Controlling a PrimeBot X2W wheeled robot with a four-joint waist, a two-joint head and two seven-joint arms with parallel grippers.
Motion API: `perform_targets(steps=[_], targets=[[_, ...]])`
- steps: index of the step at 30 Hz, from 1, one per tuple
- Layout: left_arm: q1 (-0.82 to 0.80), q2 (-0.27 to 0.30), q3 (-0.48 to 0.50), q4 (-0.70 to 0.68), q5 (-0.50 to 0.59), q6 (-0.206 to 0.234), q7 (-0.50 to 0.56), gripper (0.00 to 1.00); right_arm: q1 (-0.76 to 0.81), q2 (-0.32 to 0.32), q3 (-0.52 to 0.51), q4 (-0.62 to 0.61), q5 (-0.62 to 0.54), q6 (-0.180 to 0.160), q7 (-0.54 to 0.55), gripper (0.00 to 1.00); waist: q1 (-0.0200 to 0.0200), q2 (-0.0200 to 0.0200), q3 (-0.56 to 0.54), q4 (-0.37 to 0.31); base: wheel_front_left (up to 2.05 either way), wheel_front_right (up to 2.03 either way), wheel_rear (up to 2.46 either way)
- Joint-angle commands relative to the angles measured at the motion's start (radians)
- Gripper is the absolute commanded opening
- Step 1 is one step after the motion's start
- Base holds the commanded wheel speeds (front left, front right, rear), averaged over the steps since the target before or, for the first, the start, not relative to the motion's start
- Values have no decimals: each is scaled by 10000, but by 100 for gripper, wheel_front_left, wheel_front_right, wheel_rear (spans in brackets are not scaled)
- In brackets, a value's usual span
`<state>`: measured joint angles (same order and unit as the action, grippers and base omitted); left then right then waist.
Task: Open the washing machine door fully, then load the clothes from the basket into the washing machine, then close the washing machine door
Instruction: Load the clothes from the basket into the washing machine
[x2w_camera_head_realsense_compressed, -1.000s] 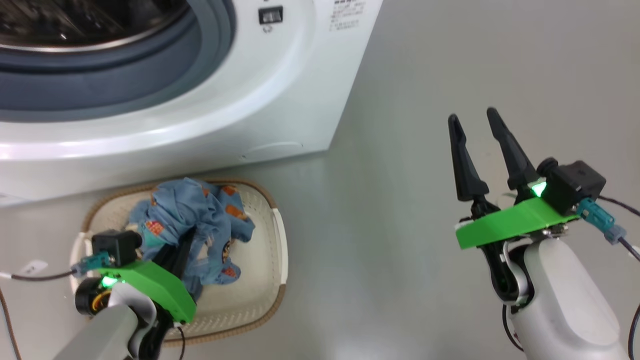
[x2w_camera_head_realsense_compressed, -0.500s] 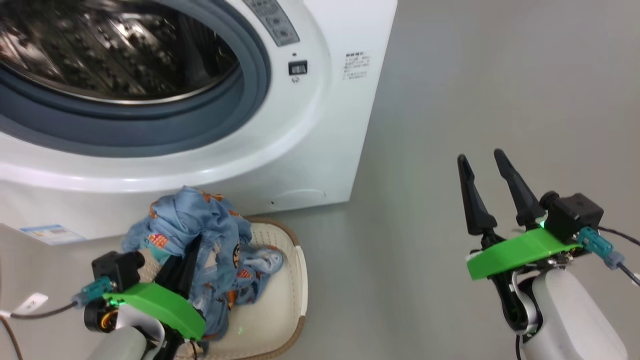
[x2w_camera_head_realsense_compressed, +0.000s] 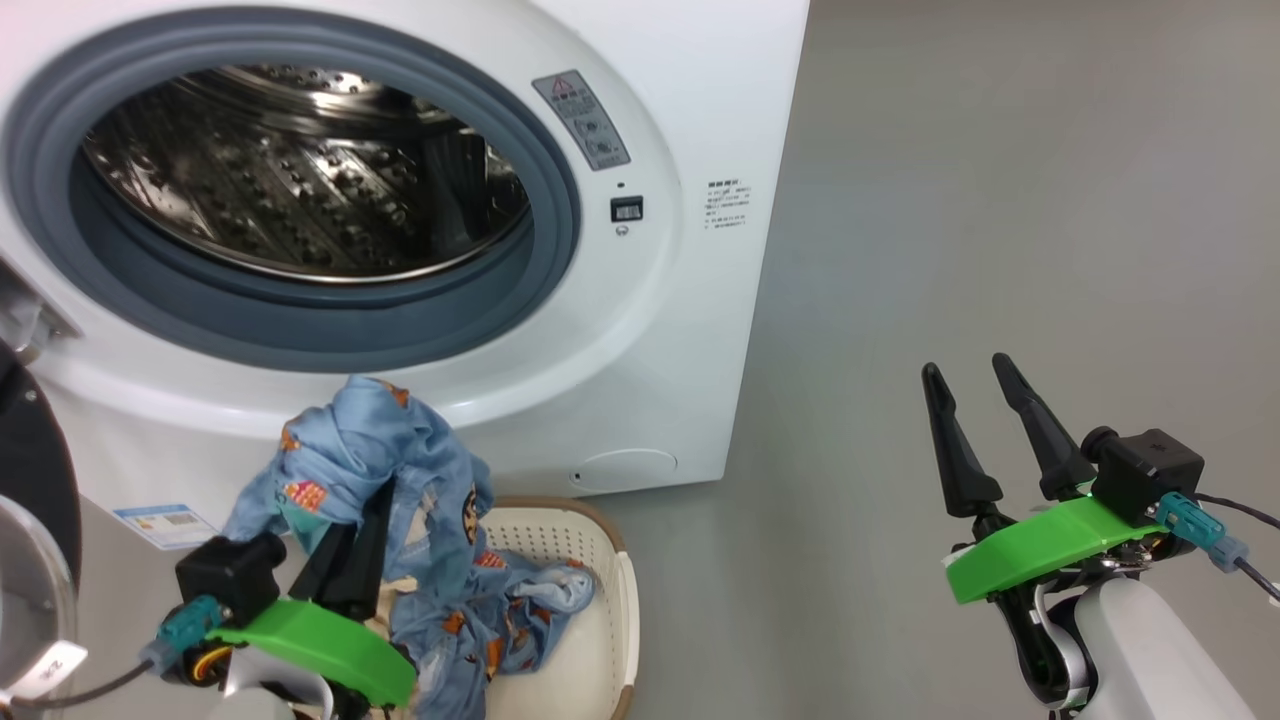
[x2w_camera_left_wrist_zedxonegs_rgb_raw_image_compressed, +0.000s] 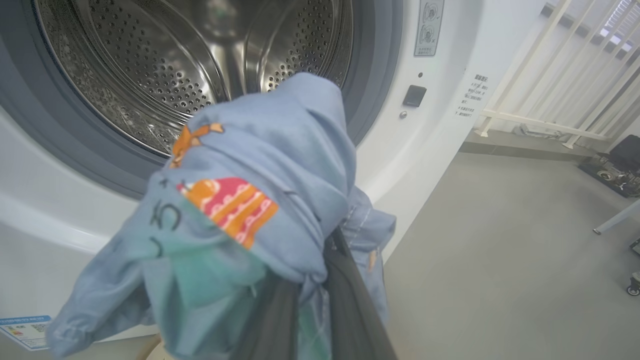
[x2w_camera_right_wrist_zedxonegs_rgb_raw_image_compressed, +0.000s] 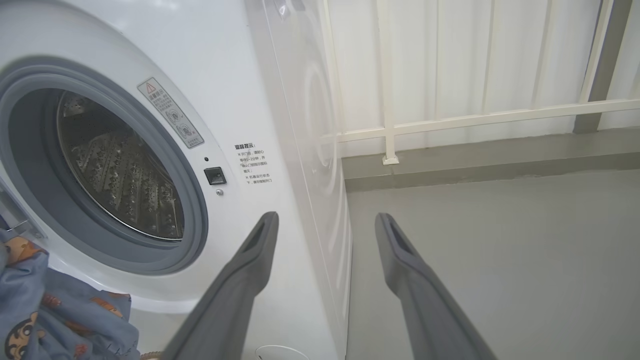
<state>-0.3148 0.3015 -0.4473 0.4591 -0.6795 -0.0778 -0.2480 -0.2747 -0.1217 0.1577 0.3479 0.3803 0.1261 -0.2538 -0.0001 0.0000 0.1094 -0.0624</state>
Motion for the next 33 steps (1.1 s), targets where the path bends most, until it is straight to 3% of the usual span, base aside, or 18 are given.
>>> perform_targets(steps=[1, 19, 33], targets=[[-12, 259, 446, -415, 169, 76, -137, 0, 101, -80, 221, -203, 90, 46, -80, 100, 1, 0, -196, 63, 0, 0, 0], [760, 579, 956, -2699, 518, 859, -8, 0, 308, -226, 219, -260, 258, 46, -80, 100, 1, 0, -453, 67, 0, 0, 0], [222, 677, 1092, -2864, 450, 875, 50, 0, 227, -192, 252, -299, 201, 46, -80, 100, 1, 0, -228, 3, 0, 0, 0]])
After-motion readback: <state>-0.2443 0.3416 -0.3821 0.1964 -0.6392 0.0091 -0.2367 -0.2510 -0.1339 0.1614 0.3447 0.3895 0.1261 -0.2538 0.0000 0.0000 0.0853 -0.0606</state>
